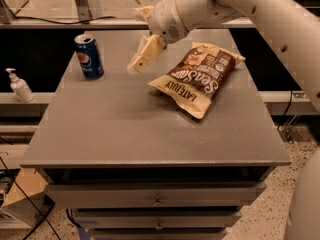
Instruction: Pick pepsi can
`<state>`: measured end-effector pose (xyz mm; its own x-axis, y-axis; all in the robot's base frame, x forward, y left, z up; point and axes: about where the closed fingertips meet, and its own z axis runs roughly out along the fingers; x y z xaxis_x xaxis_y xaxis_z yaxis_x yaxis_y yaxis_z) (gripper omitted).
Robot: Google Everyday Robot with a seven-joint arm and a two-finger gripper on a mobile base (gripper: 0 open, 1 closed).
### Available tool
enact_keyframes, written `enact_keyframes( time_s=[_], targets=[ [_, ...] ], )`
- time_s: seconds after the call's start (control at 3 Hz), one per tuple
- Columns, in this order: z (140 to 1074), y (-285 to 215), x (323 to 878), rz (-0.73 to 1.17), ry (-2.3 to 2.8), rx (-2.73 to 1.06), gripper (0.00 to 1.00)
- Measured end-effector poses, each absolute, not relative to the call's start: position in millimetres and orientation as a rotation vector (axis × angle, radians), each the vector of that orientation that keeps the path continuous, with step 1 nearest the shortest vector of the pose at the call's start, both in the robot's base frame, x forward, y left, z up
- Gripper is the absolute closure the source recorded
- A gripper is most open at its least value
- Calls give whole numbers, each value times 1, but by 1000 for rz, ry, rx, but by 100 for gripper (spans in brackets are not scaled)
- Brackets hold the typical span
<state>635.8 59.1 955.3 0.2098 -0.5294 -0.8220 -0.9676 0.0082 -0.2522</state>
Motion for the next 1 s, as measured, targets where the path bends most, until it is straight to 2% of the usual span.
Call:
enact_keyframes(
  time_s=[1.0],
  targets=[
    [911,158,675,827,1365,-1600,0]
  ],
)
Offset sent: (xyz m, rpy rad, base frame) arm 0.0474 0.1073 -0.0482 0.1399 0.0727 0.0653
